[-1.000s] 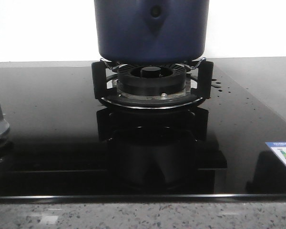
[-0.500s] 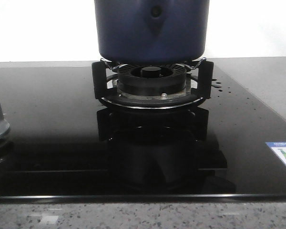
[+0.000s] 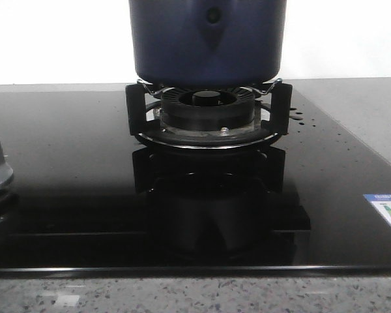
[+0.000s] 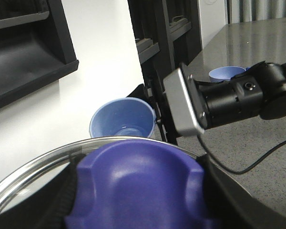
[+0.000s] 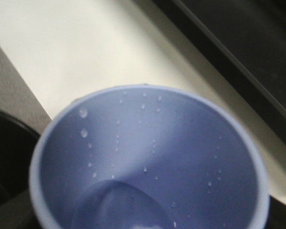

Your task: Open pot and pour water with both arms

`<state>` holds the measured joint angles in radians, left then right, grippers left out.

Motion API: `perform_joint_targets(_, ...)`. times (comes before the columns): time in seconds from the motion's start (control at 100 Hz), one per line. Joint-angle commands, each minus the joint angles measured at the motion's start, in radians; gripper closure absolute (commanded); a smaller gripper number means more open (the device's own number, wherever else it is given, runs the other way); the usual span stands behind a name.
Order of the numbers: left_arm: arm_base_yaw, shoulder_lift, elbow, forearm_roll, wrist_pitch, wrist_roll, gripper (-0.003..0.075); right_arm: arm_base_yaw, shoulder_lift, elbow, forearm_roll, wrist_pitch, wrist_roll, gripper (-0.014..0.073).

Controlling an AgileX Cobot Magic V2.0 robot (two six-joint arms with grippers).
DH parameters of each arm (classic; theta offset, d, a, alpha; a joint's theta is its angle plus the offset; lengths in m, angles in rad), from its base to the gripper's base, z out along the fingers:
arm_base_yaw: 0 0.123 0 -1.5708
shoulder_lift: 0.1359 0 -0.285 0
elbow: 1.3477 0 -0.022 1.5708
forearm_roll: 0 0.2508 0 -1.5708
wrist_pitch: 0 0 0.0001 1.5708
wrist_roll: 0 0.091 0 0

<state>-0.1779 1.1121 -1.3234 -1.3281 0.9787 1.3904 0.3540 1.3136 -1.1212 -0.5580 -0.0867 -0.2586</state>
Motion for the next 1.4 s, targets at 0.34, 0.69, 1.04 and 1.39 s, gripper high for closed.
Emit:
perform_joint_targets(0.34, 0.000, -0.031, -0.029, -0.091, -0.040, -0.009, 0.0447, 0.000, 0.070, -0.090, -0.258, -0.058, -0.017, 0.0449)
perform_joint_targets(0.69, 0.000, -0.031, -0.029, -0.091, -0.040, -0.009, 0.0447, 0.000, 0.098, -0.130, -0.499, -0.032, -0.028, 0.0449)
perform_joint_targets(1.04, 0.000, -0.031, -0.029, -0.091, -0.040, -0.009, 0.0447, 0.000, 0.100, -0.130, -0.502, -0.031, -0.024, 0.0449)
perform_joint_targets(1.39, 0.000, -0.031, -0.029, -0.091, -0.038, -0.009, 0.0447, 0.000, 0.100, -0.130, -0.691, -0.072, -0.026, 0.0449)
